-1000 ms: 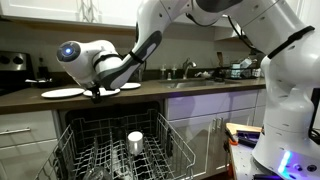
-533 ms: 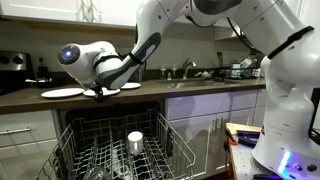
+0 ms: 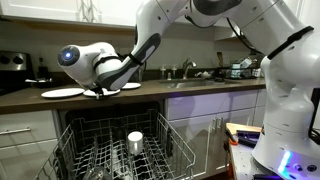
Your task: Pick the middle plate on the counter and put it in the dishwasher
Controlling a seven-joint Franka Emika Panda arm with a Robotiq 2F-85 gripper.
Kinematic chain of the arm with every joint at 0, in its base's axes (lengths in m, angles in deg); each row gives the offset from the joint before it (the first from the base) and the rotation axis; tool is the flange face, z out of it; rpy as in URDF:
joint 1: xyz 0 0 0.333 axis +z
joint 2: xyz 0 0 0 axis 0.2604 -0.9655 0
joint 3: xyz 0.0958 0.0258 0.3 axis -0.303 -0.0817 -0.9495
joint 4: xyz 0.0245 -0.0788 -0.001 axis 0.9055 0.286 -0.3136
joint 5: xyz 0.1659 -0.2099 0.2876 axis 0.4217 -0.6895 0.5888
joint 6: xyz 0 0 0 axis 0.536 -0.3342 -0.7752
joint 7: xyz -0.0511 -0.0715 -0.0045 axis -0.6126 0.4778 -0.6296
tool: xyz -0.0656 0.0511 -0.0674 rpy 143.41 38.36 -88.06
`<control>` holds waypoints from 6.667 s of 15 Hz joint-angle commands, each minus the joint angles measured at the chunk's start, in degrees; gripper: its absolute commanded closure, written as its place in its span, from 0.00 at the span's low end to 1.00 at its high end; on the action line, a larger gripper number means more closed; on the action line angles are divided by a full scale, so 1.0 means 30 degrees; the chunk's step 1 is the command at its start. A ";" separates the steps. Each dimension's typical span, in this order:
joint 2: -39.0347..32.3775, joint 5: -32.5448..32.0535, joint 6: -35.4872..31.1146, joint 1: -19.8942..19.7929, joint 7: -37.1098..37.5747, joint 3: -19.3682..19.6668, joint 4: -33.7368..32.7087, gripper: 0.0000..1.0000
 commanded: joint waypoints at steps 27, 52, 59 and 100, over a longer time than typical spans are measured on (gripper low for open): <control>0.0107 0.0575 -0.0701 -0.0112 -0.0750 -0.0434 -0.0058 0.93; 0.0647 -0.1371 0.4847 0.2560 -0.0336 -0.0182 -0.0217 0.93; 0.1268 -0.1592 0.6192 0.3011 -0.0237 -0.0647 0.0050 0.93; 0.3916 0.4344 0.6584 0.4171 0.2944 -0.3562 0.1506 0.93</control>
